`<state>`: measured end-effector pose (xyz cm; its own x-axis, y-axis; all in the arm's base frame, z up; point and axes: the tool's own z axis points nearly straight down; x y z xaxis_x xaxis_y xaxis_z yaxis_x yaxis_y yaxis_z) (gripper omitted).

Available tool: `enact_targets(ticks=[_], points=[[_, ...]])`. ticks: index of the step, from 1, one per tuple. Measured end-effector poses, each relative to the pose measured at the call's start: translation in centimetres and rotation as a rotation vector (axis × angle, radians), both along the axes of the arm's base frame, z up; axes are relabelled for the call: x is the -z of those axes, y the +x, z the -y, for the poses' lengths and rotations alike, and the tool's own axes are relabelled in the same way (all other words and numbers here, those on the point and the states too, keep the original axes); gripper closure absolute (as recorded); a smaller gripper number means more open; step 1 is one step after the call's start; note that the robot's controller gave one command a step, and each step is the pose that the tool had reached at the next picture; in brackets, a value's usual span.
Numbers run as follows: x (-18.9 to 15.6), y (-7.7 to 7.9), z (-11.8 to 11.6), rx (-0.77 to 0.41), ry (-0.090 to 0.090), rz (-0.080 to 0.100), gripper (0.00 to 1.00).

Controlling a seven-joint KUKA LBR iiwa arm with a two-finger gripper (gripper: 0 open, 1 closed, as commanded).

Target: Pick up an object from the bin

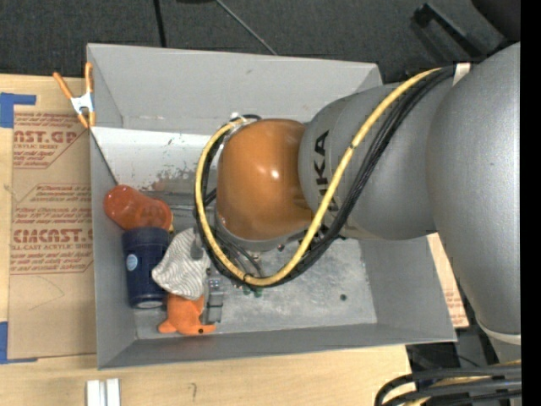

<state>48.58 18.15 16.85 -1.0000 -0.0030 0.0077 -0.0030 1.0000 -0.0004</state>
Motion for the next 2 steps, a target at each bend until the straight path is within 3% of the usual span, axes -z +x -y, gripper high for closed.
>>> enact_targets(ticks=[1, 2], points=[[-0.4, 0.2, 0.1, 0.002, 0.002, 0.008, 0.00], [3.5, 0.8, 0.1, 0.051, 0.003, 0.011, 0.00]])
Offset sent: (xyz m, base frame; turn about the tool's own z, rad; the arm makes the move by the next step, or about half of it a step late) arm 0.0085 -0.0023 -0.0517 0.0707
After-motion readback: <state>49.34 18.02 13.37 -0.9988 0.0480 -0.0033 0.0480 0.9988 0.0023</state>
